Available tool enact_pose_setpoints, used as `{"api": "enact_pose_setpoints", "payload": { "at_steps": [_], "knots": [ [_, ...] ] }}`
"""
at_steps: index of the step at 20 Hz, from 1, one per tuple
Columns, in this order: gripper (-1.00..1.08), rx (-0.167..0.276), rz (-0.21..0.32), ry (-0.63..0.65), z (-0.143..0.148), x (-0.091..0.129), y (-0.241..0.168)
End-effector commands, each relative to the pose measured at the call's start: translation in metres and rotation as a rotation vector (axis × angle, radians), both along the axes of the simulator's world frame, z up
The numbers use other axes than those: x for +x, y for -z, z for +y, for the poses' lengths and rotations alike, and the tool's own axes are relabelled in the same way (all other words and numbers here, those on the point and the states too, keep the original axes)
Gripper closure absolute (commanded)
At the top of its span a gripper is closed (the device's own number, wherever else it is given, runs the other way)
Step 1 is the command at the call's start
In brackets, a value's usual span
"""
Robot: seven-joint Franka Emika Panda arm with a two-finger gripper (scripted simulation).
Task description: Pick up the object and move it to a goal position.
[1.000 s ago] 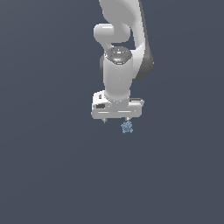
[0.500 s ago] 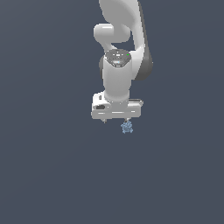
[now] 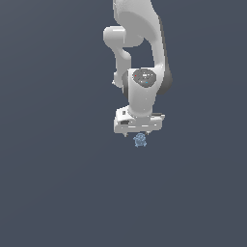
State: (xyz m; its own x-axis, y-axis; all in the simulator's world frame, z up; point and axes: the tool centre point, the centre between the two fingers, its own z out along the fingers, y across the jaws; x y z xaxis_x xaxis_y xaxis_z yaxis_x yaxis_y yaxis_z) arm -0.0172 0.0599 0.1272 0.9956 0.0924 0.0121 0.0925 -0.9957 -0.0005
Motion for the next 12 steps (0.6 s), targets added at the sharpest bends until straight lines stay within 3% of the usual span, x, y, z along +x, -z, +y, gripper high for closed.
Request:
{"api": "enact_pose_setpoints", "payload": {
  "at_steps": [1, 7, 12],
  "knots": [
    [-0.92, -0.001, 0.005, -0.012, 0.012, -0.011, 0.015],
    [-0.92, -0.002, 0.011, -0.028, 0.028, -0.027, 0.034],
    [-0.92, -0.002, 0.012, -0.030, 0.029, -0.028, 0.035]
  ]
}}
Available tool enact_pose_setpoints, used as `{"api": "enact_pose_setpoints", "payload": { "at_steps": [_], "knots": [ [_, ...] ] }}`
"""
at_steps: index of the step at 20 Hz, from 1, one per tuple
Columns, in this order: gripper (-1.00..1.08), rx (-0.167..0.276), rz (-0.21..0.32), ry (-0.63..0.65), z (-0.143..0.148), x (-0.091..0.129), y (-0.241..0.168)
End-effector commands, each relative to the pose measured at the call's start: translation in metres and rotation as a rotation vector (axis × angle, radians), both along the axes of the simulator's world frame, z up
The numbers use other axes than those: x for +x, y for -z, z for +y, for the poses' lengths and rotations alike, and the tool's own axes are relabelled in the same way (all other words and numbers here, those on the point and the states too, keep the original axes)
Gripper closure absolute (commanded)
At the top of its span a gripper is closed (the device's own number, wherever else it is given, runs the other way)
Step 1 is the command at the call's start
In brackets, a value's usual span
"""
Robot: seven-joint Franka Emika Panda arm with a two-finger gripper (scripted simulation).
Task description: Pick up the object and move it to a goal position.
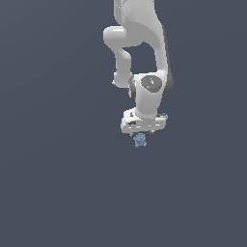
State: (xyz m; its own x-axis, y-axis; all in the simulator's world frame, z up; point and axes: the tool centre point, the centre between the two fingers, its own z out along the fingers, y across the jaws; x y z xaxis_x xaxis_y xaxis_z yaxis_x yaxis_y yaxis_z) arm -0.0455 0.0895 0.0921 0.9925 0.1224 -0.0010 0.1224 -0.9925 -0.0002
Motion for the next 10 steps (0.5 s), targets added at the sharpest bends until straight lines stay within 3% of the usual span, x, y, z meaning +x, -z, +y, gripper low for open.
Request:
{"api": "enact_pose_setpoints", "payload": {
  "at_steps": [1, 10],
  "knots": [
    [-0.92, 0.000, -0.001, 0.000, 0.000, 0.000, 0.001],
    [-0.92, 0.000, -0.001, 0.000, 0.000, -0.002, 0.037]
  ]
}}
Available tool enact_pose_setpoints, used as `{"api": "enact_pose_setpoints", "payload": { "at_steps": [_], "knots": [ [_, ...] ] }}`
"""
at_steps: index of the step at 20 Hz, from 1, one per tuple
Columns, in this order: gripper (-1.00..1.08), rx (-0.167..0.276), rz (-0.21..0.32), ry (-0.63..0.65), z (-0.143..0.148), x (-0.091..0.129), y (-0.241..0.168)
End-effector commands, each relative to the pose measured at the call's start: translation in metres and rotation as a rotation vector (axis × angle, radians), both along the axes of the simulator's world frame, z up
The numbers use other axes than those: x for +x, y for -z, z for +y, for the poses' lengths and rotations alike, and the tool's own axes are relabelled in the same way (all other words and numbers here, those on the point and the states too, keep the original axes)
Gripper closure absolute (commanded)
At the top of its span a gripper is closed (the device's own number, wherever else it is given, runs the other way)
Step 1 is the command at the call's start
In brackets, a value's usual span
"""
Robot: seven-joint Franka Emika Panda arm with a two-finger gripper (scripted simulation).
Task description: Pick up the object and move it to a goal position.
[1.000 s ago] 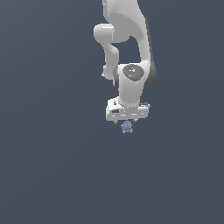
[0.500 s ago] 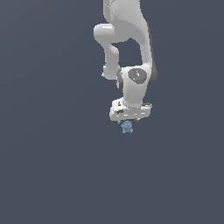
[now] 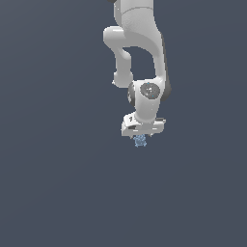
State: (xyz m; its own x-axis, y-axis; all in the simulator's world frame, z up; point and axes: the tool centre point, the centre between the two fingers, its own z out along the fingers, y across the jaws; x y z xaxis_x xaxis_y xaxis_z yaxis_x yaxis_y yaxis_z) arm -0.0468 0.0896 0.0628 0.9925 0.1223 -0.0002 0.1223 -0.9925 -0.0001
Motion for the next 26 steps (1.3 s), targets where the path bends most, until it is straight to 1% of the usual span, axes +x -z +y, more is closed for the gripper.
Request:
{"api": "enact_pose_setpoints", "payload": {
  "at_steps": [1, 7, 8, 20, 26],
  "knots": [
    [-0.92, 0.000, 0.000, 0.000, 0.000, -0.001, 0.012],
    [-0.92, 0.000, 0.000, 0.000, 0.000, 0.000, 0.022],
    [1.08, 0.000, 0.000, 0.000, 0.000, 0.000, 0.022],
    [1.08, 0.000, -0.001, 0.000, 0.000, 0.000, 0.020],
    [1.08, 0.000, -0.001, 0.000, -0.014, 0.002, 0.004]
  ]
}}
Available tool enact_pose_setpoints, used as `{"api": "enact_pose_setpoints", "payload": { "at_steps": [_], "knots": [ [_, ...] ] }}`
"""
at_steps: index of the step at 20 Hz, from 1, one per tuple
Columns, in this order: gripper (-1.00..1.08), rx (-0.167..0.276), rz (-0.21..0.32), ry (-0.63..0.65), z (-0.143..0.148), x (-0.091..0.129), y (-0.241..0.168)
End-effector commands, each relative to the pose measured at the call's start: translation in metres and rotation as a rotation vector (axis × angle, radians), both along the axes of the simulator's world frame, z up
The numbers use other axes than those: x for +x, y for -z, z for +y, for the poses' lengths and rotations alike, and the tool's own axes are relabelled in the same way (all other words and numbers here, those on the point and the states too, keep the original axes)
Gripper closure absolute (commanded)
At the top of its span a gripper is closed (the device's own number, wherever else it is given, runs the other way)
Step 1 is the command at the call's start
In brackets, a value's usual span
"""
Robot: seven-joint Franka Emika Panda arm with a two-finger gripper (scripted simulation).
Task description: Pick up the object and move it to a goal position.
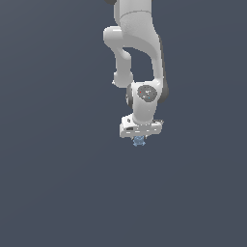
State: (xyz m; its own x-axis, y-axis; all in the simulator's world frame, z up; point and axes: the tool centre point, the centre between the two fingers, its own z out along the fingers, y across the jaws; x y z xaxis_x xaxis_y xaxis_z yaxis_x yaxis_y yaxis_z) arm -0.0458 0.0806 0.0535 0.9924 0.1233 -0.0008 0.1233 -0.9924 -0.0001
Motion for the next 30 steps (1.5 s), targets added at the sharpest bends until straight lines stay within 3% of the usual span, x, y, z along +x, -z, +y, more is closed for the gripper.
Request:
{"api": "enact_pose_setpoints", "payload": {
  "at_steps": [1, 9, 30],
  "knots": [
    [1.08, 0.000, -0.001, 0.001, -0.009, 0.001, -0.010],
    [1.08, 0.001, -0.001, 0.001, -0.054, 0.007, -0.068],
    [1.08, 0.002, -0.001, 0.000, -0.218, 0.033, -0.275]
  ]
}}
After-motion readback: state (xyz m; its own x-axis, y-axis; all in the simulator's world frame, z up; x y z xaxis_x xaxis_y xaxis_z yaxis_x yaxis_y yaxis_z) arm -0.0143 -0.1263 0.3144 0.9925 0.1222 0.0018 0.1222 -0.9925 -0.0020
